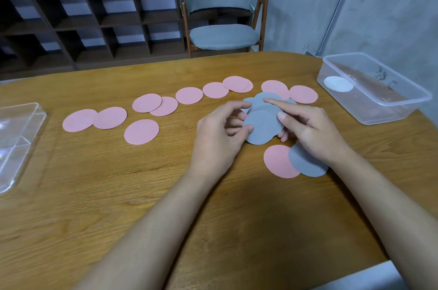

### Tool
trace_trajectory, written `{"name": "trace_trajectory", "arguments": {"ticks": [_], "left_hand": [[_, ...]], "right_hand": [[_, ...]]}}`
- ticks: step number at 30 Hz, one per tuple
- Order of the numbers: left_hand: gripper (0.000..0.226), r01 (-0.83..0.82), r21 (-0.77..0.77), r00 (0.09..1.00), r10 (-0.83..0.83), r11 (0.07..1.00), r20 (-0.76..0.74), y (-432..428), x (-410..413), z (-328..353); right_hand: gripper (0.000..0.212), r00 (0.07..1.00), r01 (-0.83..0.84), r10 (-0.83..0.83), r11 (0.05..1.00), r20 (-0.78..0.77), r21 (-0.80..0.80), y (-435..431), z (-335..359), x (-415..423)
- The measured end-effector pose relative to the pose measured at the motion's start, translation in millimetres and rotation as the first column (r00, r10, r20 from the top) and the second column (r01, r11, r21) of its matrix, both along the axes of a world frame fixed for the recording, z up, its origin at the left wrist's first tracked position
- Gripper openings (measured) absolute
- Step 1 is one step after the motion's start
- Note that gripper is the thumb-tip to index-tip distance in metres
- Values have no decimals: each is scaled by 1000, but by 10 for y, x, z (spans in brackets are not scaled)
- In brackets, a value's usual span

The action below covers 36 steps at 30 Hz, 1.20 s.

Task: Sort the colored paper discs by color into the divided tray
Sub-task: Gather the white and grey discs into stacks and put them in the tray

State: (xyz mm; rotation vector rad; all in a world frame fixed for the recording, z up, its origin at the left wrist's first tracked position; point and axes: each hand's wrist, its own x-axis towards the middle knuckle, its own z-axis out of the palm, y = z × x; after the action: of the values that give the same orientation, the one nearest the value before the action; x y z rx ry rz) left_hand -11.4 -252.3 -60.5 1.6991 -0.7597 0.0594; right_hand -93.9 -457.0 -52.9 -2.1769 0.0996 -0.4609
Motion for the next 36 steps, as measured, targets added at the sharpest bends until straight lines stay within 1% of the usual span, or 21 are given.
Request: {"name": "trace_trajectory", "arguments": {"ticks": [3,5,8,10,14,16,18,20,23,26,28,29,30,32,33,34,36], "left_hand": [[35,-82,41,991,77,996,108,-14,2,-20],[38,-124,77,983,112,989,146,-21,6,-19],[44,-170,111,981,157,979,115,-27,17,-10],[39,-169,144,983,156,975,98,-28,8,7],[33,-143,147,990,139,979,34,-18,-26,42],[33,-142,168,989,135,975,55,-14,-53,53],[32,-141,179,988,126,974,92,-21,-63,44],[35,-145,187,985,124,971,120,-29,-66,34],[42,-158,184,960,107,970,258,-31,-88,6],[45,-94,210,927,9,973,375,-75,-164,-35],[45,26,286,896,-149,958,417,-138,-243,-58],[49,102,355,875,-254,929,413,-167,-288,-65],[55,164,445,846,-358,880,395,-186,-326,-64],[61,210,614,792,-500,761,350,-200,-371,-61],[60,208,659,778,-531,723,337,-193,-374,-64],[57,207,673,773,-540,710,332,-181,-367,-67],[50,221,632,784,-520,743,338,-158,-330,-78]], "right_hand": [[42,999,-32,31,999,-21,-20,19,-5,-5],[44,998,-58,57,998,-26,-31,44,-10,-12],[46,997,-78,76,994,-24,-75,81,3,-17],[46,996,-87,85,988,-25,-127,102,21,-31],[52,998,-44,31,945,-47,-325,159,53,-47],[55,998,-27,4,925,-61,-380,183,60,-48],[51,998,-12,-15,909,-62,-417,195,61,-44],[40,998,7,-33,908,-54,-419,175,63,-40],[26,999,47,-48,930,6,-364,59,68,-42],[21,989,139,-119,949,85,-284,-102,54,-31],[21,983,175,-153,952,105,-250,-158,24,-19],[21,981,181,-160,954,105,-237,-173,3,-6],[22,981,183,-164,957,100,-225,-180,-13,2],[22,980,194,-178,959,94,-205,-198,-28,15],[22,977,205,-190,959,94,-197,-209,-30,21],[22,976,213,-199,958,95,-190,-219,-26,23],[22,975,217,-202,959,97,-184,-226,-29,23]]}}
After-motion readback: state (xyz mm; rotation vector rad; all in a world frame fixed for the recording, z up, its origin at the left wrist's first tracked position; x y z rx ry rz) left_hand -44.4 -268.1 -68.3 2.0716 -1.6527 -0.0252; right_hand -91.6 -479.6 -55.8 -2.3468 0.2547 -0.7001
